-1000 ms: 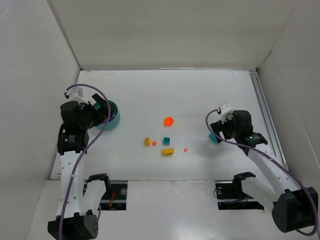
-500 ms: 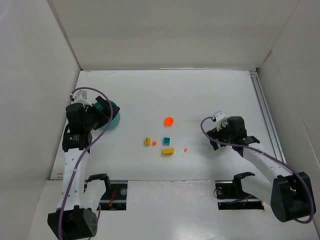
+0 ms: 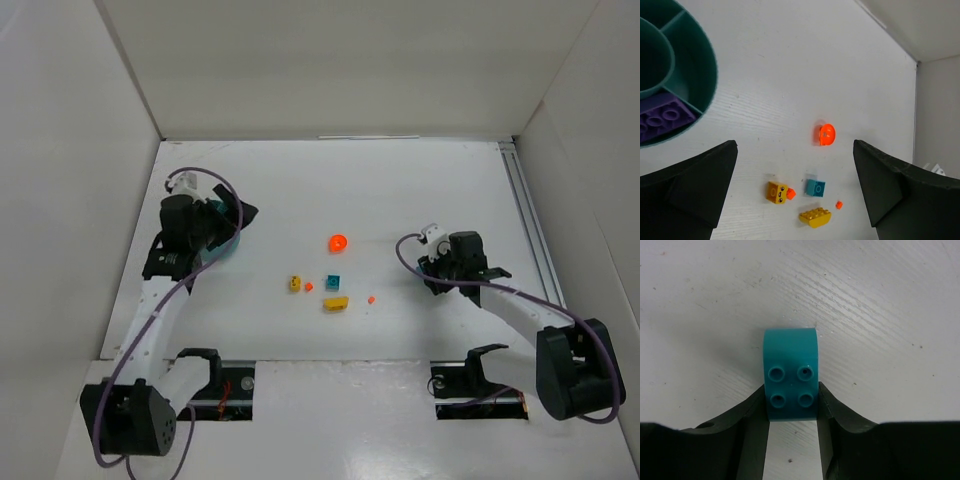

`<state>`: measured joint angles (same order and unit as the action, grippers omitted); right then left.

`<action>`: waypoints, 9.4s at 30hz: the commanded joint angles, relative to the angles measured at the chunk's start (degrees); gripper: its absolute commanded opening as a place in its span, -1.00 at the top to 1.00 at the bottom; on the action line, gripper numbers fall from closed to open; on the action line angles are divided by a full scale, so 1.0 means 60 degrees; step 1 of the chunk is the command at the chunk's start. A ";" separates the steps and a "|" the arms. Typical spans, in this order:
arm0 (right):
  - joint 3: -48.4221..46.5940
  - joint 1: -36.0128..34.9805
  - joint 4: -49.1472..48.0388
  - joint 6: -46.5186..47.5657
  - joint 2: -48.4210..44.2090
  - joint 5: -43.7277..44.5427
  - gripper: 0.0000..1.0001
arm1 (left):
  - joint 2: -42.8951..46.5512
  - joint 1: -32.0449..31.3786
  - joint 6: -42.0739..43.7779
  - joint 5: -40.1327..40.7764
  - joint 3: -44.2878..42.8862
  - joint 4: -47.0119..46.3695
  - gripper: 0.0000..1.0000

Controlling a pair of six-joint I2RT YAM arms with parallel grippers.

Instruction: Sort the legos into containers by color

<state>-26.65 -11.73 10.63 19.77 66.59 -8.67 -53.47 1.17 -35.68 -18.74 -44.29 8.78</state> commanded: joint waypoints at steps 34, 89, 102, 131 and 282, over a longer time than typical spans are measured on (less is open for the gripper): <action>-0.2120 -0.3010 -0.3237 0.2066 -0.3218 -0.5865 0.63 | -0.2396 -0.8017 0.1054 -0.1315 -0.1627 -0.4802 -0.91; -0.2105 -0.2074 -0.0937 0.1729 -0.1767 -0.1822 -1.00 | -0.3464 -0.0694 0.0205 0.6024 -0.3940 0.2374 0.59; -0.2105 -0.1532 -0.0849 0.1729 -0.1313 -0.2320 -1.00 | -0.4154 -0.0693 -0.0117 0.6727 -0.4044 0.2844 0.42; -0.1828 -0.1356 -0.0849 0.1335 -0.1487 -0.2263 -1.00 | -0.3173 -0.2667 0.0349 0.5922 -0.4044 0.2201 -1.00; -0.0963 0.0768 0.1992 0.0060 -0.3173 0.0580 -1.00 | -0.4799 -0.7578 -0.0396 0.6053 0.0293 0.0383 0.41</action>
<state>-31.86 -7.51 25.26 19.77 47.66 -5.19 -81.30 -44.25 -38.33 16.34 -41.58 11.62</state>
